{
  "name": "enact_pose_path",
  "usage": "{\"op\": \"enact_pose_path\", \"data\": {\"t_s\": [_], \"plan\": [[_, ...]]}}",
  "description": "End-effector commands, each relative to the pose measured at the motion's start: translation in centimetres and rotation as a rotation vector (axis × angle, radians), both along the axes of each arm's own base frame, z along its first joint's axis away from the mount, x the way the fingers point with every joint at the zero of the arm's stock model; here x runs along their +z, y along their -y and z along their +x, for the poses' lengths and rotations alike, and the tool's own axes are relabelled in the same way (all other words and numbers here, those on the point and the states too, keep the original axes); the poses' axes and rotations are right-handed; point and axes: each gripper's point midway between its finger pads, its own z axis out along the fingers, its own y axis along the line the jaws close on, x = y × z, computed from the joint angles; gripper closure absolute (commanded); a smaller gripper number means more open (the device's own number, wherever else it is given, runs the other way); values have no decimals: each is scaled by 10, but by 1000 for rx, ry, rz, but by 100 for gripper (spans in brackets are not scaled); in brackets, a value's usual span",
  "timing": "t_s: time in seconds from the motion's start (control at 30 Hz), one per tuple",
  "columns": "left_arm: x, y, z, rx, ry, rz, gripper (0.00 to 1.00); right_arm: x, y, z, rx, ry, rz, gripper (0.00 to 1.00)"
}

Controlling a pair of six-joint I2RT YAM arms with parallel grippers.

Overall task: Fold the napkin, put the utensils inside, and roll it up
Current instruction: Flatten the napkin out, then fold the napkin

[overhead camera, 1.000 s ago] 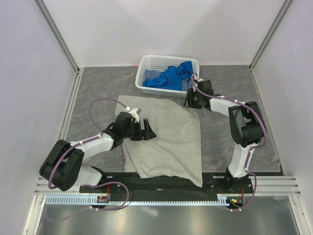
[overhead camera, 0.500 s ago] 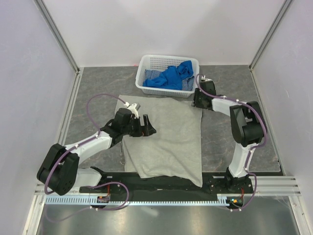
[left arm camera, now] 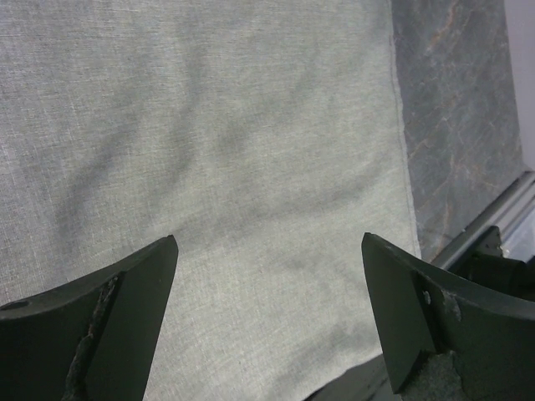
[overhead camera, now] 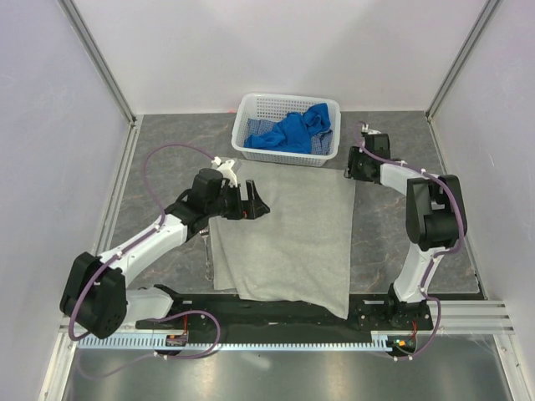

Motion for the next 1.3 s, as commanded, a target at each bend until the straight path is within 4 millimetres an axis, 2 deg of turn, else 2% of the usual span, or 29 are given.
{"op": "enact_pose_path", "data": {"t_s": [0.0, 0.1, 0.13, 0.33, 0.6, 0.67, 0.73, 0.87, 0.97, 1.13, 1.27], "plan": [[43, 2, -4, -72, 50, -44, 1, 26, 25, 15, 16, 69, -62, 46], [59, -2, -10, -100, 49, -53, 0, 19, 38, 19, -2, 53, -124, 46], [69, -4, -10, -105, 75, -52, 0, 18, 37, 20, 7, 48, -122, 46], [85, -20, -14, -116, 96, -24, 0, 9, 24, 26, 85, 37, -82, 46], [90, -36, -10, -117, 101, -26, 0, -7, 21, 22, 118, -7, -103, 46], [90, -40, -8, -114, 106, -21, 0, -9, 14, 20, 141, -14, -117, 46], [91, -45, -6, -109, 118, -11, 0, -10, 16, 22, 132, -21, -165, 46], [88, -50, -6, -106, 119, 1, 0, -24, 17, 15, 121, -96, -274, 47], [84, -54, -5, -97, 118, 7, 0, -29, 23, 10, 93, -120, -322, 52], [77, -57, -4, -93, 100, 0, 0, -31, 22, 15, 93, -128, -317, 87], [76, -61, -2, -81, 100, -2, 0, -29, 24, 27, 84, -119, -335, 92]]}}
